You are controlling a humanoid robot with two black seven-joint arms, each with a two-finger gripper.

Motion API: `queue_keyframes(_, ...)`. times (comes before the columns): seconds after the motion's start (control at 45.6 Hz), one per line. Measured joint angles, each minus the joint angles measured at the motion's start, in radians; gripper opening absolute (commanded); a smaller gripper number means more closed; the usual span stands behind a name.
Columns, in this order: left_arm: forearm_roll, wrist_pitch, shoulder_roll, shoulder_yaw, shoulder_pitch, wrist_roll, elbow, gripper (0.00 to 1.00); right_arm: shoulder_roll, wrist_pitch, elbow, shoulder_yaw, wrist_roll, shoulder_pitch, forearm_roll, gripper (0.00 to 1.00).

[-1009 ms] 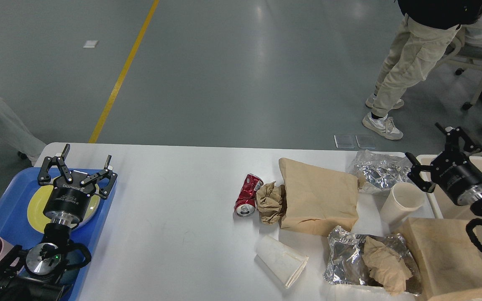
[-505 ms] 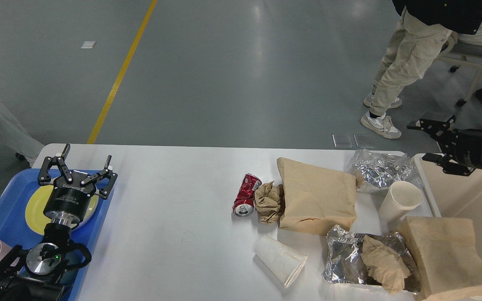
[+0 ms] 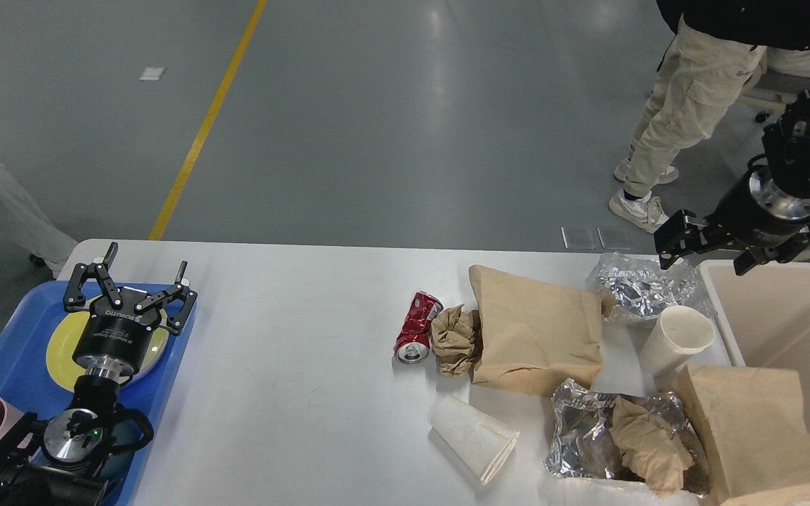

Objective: Tidy desktop

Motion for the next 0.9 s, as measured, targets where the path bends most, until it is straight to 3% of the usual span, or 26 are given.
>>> queue_keyframes(0.11, 0.0, 0.0, 0.0, 0.0, 0.0, 0.0, 0.0, 0.97, 0.002, 0.022, 0.249, -0.03, -0.091, 0.177, -0.003, 1.0)
queue_keyframes(0.154, 0.0, 0.0, 0.0, 0.0, 0.0, 0.0, 0.0, 0.96, -0.002, 0.017, 0.316, -0.033, -0.105, 0.224, -0.004, 1.0)
queue_keyframes(0.395, 0.0, 0.0, 0.0, 0.0, 0.0, 0.001, 0.0, 0.97, -0.019, -0.104, 0.654, -0.043, -0.121, 0.429, -0.028, 1.0)
queue_keyframes(0.658, 0.0, 0.0, 0.001, 0.0, 0.0, 0.003, 0.0, 0.96, -0.04, -0.302, 0.716, -0.135, -0.113, 0.465, -0.037, 1.0)
queue_keyframes(0.899, 0.0, -0.004, 0.0, 0.0, 0.0, 0.005, 0.0, 0.96, -0.071, -0.345, 0.65, -0.146, -0.111, 0.287, -0.048, 1.0)
